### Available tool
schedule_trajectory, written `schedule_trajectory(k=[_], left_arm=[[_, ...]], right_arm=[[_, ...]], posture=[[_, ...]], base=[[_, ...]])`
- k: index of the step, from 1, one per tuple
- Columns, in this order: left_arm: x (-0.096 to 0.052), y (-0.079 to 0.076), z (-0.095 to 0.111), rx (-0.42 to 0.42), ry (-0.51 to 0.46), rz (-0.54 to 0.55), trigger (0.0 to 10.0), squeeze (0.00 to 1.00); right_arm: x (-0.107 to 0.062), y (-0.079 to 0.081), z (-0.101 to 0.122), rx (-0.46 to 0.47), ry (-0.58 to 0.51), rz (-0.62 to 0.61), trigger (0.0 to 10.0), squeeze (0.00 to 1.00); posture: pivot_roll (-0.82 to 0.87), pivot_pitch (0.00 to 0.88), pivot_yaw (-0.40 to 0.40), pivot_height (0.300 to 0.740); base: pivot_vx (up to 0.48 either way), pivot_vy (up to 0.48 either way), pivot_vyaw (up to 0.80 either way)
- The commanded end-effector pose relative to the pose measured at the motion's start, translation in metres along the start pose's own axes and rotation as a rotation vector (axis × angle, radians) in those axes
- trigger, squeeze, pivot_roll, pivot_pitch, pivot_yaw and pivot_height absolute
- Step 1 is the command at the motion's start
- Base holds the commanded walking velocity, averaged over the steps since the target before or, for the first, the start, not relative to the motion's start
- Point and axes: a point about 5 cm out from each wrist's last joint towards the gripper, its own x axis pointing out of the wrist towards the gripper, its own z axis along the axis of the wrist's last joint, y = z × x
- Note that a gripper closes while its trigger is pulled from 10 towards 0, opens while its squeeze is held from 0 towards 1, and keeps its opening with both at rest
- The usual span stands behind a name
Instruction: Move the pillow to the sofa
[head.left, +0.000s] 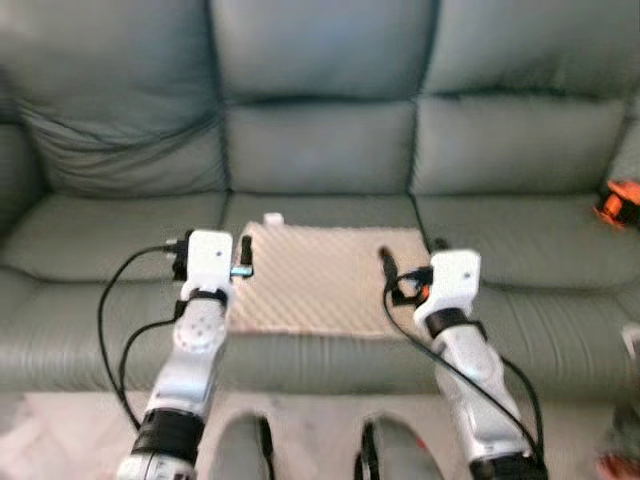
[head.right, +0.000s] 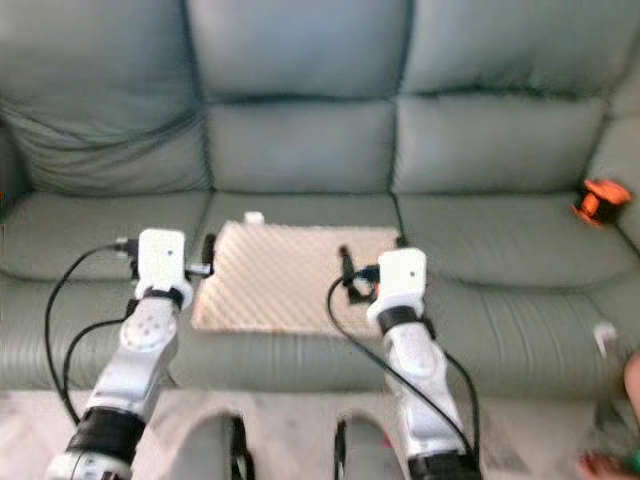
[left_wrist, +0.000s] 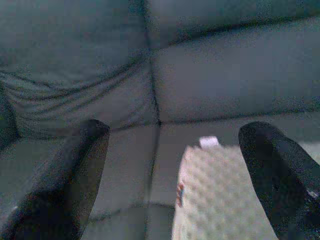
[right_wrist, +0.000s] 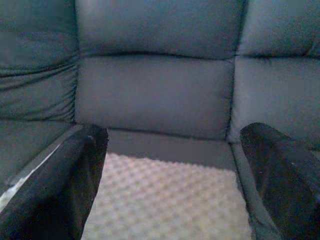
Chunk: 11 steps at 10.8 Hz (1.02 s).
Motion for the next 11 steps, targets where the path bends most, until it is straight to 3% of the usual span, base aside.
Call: schedule_trajectory(k=[1, 5, 10, 11], left_arm=[[0.003, 0.004, 0.000, -0.007, -0.004, 0.026, 10.0, 0.00], [0.018, 0.003, 0.010, -0.027, -0.023, 0.043, 10.0, 0.00], [0.019, 0.001, 0.005, -0.049, -0.005, 0.046, 10.0, 0.00], [0.019, -0.001, 0.005, -0.052, -0.003, 0.045, 10.0, 0.00]], right_arm=[[0.002, -0.002, 0.000, 0.007, -0.007, -0.011, 10.0, 0.00], [0.020, -0.001, 0.005, 0.008, -0.019, 0.010, 10.0, 0.00], [0.018, 0.005, 0.005, 0.014, -0.029, 0.039, 10.0, 0.00], [0.018, 0.006, 0.005, -0.016, -0.036, 0.056, 10.0, 0.00]], posture=[[-0.04, 0.000, 0.053, 0.740], [-0.04, 0.000, 0.041, 0.740], [-0.05, 0.000, 0.036, 0.740], [-0.06, 0.000, 0.037, 0.740]], base=[[0.000, 0.000, 0.00], [0.000, 0.000, 0.00], [0.000, 0.480, 0.00], [0.000, 0.480, 0.79]])
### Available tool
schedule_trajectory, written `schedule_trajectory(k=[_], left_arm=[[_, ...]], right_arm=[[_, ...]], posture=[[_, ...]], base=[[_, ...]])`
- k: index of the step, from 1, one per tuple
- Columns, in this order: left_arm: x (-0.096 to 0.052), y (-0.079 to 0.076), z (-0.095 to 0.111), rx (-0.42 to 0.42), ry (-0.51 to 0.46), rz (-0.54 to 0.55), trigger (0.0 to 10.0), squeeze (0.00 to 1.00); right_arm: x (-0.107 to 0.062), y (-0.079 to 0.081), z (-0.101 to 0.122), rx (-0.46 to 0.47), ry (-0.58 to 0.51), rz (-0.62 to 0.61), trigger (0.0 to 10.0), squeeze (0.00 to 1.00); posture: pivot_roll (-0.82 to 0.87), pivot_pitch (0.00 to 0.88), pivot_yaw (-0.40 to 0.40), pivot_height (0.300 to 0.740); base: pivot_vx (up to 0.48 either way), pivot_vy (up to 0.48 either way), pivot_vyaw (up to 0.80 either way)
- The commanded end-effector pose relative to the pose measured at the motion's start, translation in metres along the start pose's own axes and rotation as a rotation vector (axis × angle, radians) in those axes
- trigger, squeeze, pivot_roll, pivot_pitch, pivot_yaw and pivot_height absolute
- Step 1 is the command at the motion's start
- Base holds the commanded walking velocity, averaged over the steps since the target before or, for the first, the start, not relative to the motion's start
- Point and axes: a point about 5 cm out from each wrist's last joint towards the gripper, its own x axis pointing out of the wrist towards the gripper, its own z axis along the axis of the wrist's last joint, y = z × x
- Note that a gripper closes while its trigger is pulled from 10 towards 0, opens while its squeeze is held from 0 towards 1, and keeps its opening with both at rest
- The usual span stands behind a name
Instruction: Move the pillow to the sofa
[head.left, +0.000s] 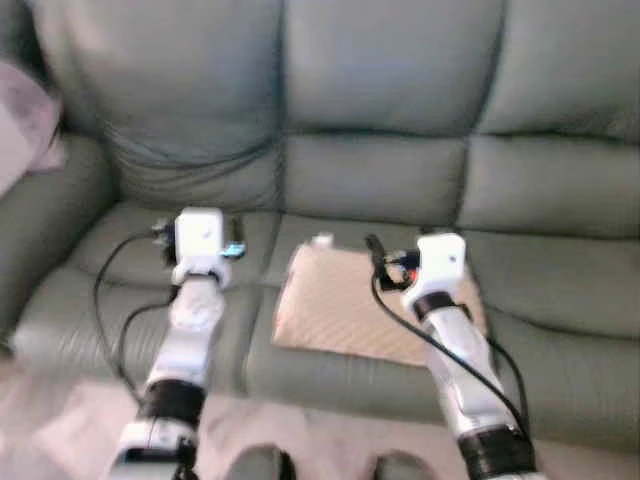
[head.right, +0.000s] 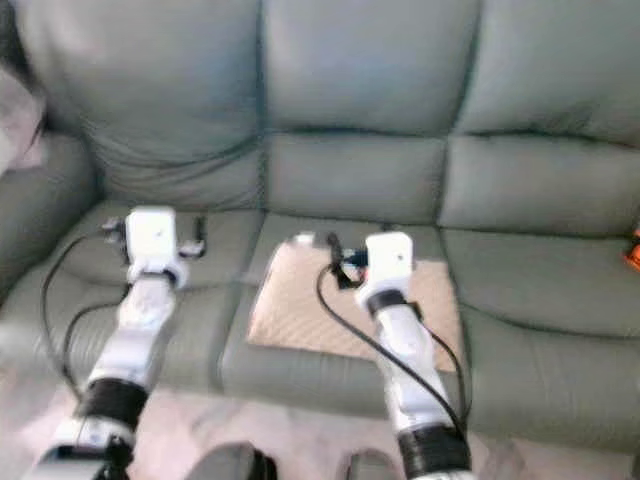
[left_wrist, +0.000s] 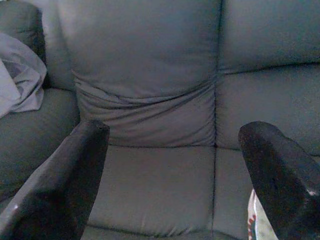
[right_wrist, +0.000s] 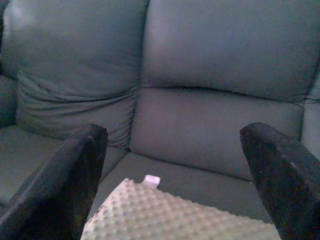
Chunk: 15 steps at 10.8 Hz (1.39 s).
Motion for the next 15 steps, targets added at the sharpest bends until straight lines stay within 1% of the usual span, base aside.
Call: schedule_trajectory(k=[1, 5, 9, 12, 15], left_arm=[[-0.0011, -0.0021, -0.0020, 0.001, 0.008, -0.003, 10.0, 0.00], [-0.0012, -0.0004, -0.0028, 0.008, 0.007, -0.008, 10.0, 0.00], [-0.0016, -0.0049, -0.0024, 0.008, 0.005, -0.018, 10.0, 0.00], [-0.0014, -0.0046, -0.0032, 0.014, 0.009, -0.007, 10.0, 0.00], [-0.0023, -0.0075, -0.0034, 0.007, 0.009, -0.006, 10.0, 0.00]], right_arm=[[-0.0006, -0.0009, 0.0015, 0.004, -0.008, -0.004, 10.0, 0.00], [-0.0005, 0.0041, 0.0020, 0.026, -0.015, 0.012, 10.0, 0.00], [-0.0005, 0.0022, 0.0015, 0.024, -0.015, 0.018, 10.0, 0.00], [-0.0011, 0.0043, 0.0005, 0.028, -0.013, 0.028, 10.0, 0.00], [-0.0033, 0.0049, -0.0027, 0.026, -0.002, 0.032, 10.0, 0.00]], posture=[[-0.06, 0.000, 0.038, 0.740], [-0.05, 0.000, 0.041, 0.740], [-0.05, 0.000, 0.039, 0.740], [-0.05, 0.000, 0.032, 0.740], [-0.05, 0.000, 0.025, 0.740]], base=[[0.000, 0.480, 0.79], [0.000, 0.480, 0.78], [0.000, 0.480, 0.78], [0.000, 0.480, 0.78], [0.000, 0.480, 0.77]])
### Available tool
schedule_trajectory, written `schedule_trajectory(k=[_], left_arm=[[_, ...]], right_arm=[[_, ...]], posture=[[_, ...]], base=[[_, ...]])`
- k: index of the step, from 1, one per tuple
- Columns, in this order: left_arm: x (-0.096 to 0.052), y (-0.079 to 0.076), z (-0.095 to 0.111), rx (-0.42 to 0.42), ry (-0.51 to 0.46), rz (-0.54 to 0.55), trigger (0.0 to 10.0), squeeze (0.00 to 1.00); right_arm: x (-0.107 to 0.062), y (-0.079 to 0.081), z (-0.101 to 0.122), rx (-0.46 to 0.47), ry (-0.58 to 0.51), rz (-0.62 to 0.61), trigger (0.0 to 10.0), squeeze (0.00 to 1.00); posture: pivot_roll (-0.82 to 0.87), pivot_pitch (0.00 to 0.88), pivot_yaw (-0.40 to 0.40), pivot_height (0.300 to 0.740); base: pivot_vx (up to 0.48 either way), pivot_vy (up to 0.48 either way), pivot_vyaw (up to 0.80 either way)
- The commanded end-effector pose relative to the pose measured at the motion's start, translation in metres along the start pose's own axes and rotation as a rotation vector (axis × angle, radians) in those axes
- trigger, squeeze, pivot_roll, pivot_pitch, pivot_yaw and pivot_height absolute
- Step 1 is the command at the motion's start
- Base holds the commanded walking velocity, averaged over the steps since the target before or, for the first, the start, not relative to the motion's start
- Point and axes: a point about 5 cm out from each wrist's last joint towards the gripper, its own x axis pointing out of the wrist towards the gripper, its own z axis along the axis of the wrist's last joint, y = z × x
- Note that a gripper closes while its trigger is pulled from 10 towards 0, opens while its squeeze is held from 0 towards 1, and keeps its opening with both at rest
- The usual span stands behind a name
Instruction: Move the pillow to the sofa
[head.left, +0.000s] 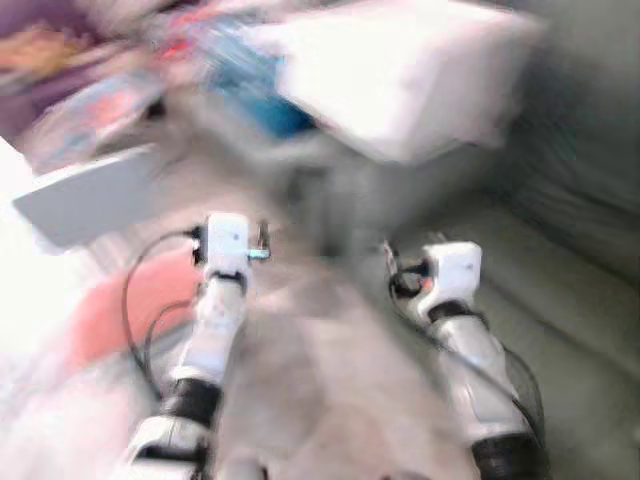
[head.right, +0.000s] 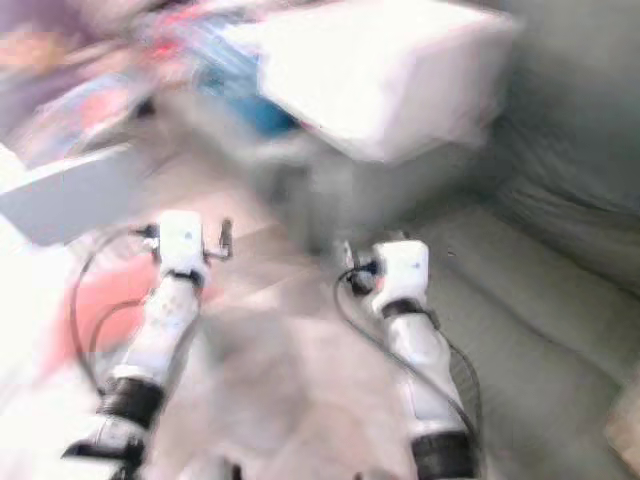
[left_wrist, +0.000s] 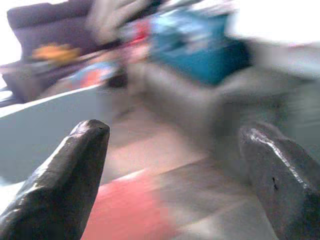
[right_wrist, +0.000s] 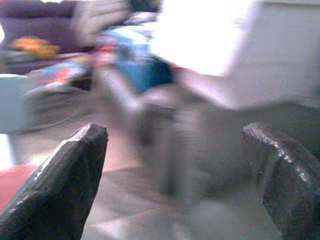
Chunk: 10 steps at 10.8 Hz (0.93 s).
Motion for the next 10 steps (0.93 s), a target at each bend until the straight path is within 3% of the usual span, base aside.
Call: schedule_trajectory(k=[1, 2, 6, 10], left_arm=[[0.000, -0.003, 0.002, 0.014, 0.000, 0.017, 10.0, 0.00], [-0.001, -0.002, 0.001, 0.005, -0.001, 0.025, 10.0, 0.00], [-0.011, -0.008, 0.002, -0.040, -0.039, -0.013, 10.0, 0.00], [-0.012, -0.011, 0.007, -0.017, -0.061, -0.059, 10.0, 0.00]], right_arm=[[-0.003, -0.006, -0.001, -0.013, 0.005, -0.005, 10.0, 0.00], [-0.004, -0.006, -0.001, -0.012, 0.008, -0.005, 10.0, 0.00], [-0.009, -0.013, -0.007, -0.002, 0.028, -0.035, 10.0, 0.00], [-0.003, -0.017, -0.003, -0.006, 0.019, -0.053, 10.0, 0.00]], posture=[[-0.05, 0.000, 0.023, 0.740], [-0.05, 0.000, 0.017, 0.740], [-0.04, 0.000, 0.014, 0.740], [-0.04, 0.000, 0.022, 0.740]], base=[[0.000, 0.480, 0.77], [0.000, 0.480, 0.77], [0.000, 0.000, 0.72], [0.000, 0.000, 0.00]])
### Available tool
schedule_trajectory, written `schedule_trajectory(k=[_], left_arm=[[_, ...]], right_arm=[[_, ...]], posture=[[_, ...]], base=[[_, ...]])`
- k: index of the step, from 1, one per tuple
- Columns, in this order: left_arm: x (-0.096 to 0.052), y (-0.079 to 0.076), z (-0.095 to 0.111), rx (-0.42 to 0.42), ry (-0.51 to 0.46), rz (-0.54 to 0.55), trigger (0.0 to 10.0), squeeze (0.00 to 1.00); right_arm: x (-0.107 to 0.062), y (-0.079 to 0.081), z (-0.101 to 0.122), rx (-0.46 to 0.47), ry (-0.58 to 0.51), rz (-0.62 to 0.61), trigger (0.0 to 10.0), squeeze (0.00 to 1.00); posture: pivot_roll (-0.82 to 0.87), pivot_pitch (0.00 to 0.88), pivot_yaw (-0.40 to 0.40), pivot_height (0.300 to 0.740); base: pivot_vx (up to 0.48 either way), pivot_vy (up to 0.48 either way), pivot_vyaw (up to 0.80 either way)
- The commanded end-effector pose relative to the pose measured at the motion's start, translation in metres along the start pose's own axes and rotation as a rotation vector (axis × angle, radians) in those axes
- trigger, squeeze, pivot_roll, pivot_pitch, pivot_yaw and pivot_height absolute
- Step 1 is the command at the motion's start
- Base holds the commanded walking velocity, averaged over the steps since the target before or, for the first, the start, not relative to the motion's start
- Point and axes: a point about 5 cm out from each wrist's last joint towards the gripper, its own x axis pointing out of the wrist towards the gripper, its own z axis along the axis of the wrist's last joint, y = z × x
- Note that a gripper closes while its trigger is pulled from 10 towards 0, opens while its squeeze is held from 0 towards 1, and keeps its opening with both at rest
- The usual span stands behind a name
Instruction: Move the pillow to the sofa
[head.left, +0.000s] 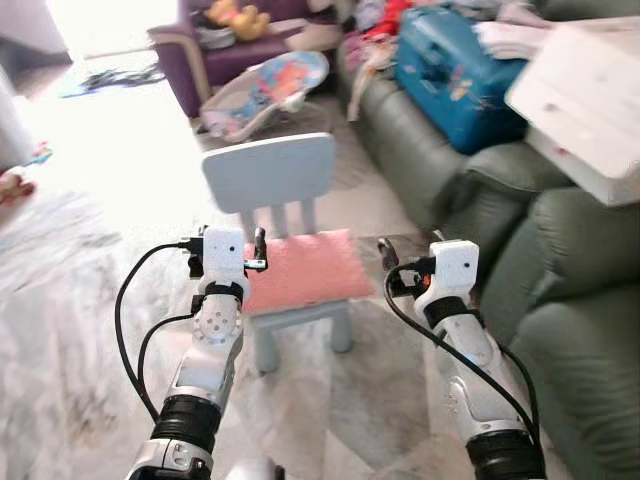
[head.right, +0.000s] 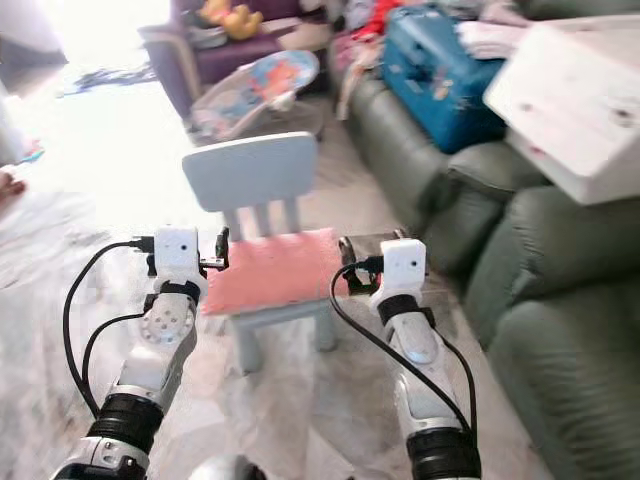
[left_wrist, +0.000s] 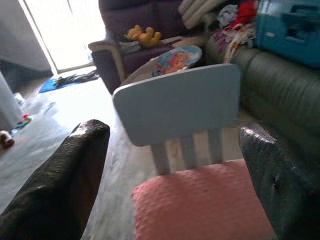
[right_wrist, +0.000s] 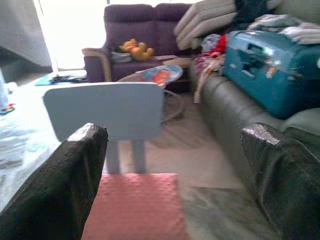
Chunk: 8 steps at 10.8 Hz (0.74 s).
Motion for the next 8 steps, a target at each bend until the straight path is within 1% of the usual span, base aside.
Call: schedule_trajectory(k=[1, 3, 6, 8], left_arm=[[0.0013, 0.0028, 0.0070, 0.008, -0.030, -0.005, 10.0, 0.00], [0.0003, 0.0019, 0.0066, 0.005, -0.028, -0.008, 10.0, 0.00], [0.0004, 0.0007, 0.0068, 0.004, -0.026, -0.014, 10.0, 0.00], [0.0003, 0.0001, 0.0069, 0.001, -0.024, -0.014, 10.0, 0.00]], right_arm=[[0.0013, -0.0006, -0.0018, 0.016, 0.012, -0.005, 10.0, 0.00], [0.0003, 0.0005, -0.0024, 0.010, 0.010, 0.000, 10.0, 0.00], [0.0000, 0.0030, -0.0014, -0.003, 0.006, 0.014, 10.0, 0.00], [0.0000, 0.0026, -0.0012, -0.008, 0.005, 0.020, 10.0, 0.00]], posture=[[-0.04, 0.000, 0.022, 0.740], [-0.04, 0.000, 0.022, 0.740], [-0.04, 0.000, 0.023, 0.740], [-0.04, 0.000, 0.021, 0.740]], base=[[0.244, 0.000, -0.51], [0.323, 0.000, -0.63], [0.368, 0.000, 0.00], [0.368, 0.000, 0.65]])
